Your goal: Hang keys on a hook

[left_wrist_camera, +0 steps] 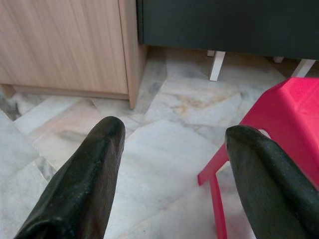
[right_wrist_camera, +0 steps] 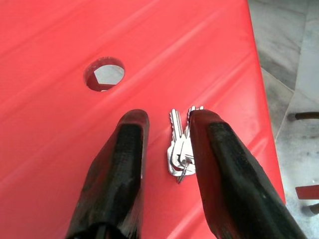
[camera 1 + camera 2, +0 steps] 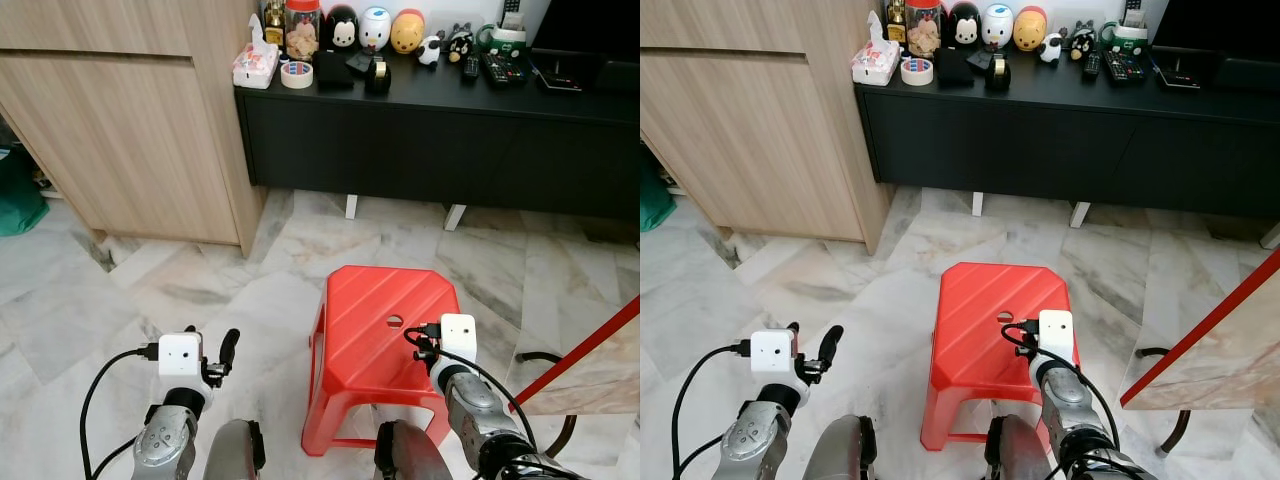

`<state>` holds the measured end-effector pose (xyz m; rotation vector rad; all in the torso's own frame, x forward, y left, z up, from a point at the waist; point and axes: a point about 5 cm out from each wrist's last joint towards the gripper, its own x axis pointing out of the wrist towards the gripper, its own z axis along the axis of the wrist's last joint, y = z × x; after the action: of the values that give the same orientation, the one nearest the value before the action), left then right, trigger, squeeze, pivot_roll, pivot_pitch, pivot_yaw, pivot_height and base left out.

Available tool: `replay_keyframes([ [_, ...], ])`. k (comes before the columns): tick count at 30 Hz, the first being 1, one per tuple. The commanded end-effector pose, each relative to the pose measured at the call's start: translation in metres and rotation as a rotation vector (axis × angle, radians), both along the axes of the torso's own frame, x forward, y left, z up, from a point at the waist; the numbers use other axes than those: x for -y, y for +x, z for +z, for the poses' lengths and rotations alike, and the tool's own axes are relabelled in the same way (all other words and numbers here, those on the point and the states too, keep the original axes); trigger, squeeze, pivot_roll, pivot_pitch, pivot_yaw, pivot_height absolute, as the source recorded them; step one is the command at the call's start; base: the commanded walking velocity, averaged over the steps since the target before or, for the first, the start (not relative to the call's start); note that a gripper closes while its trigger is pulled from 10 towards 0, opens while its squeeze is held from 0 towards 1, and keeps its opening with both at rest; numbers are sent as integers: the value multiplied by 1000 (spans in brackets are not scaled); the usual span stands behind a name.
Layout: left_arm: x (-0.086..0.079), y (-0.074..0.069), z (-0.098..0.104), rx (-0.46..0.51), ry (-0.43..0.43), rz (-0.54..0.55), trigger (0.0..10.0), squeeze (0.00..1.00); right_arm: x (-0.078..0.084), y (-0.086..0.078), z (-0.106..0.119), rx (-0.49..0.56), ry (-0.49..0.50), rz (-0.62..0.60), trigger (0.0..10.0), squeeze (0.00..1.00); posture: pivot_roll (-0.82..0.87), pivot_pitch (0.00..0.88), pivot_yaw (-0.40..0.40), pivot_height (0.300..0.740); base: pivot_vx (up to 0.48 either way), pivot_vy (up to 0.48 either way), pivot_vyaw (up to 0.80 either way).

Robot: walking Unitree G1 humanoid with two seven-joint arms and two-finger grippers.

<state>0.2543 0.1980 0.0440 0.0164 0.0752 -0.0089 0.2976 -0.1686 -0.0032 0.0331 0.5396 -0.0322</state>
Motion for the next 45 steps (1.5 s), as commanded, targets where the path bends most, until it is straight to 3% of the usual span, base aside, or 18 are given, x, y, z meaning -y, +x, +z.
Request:
replay_keyframes([
  [1, -2, -2, -2, -15, -2, 8, 10000, 0, 0, -2, -3, -16, 9, -16, 10000, 0, 100, 150, -52, 600, 0, 0, 0],
  [16, -2, -4, -5, -34, -4, 12, 10000, 0, 0, -14, -15, -96, -6, -34, 10000, 0, 102, 161, -55, 600, 0, 0, 0],
  [35, 2, -3, -3, -26, -12, 7, 10000, 0, 9, -12, -13, -108, -5, -53, 10000, 0, 95, 192, -57, 600, 0, 0, 0],
  [36, 2, -3, -3, -26, -12, 7, 10000, 0, 9, -12, -13, -107, -3, -52, 9725, 0, 95, 192, -57, 600, 0, 0, 0],
  [37, 2, -3, -3, -26, -12, 9, 10000, 0, 8, -12, -13, -106, 0, -50, 3529, 0, 97, 194, -58, 600, 0, 0, 0],
  [38, 2, -4, -3, -26, -11, 9, 10000, 0, 7, -13, -14, -106, 3, -45, 824, 0, 97, 194, -58, 600, 0, 0, 0],
  [41, 1, -4, -4, -27, -10, 11, 10000, 0, 5, -13, -14, -106, 7, -37, 0, 0, 97, 194, -58, 600, 0, 0, 0],
  [45, 1, -5, -4, -29, -8, 14, 10000, 0, 3, -14, -15, -105, 16, -29, 0, 0, 101, 194, -60, 600, 0, 0, 0],
])
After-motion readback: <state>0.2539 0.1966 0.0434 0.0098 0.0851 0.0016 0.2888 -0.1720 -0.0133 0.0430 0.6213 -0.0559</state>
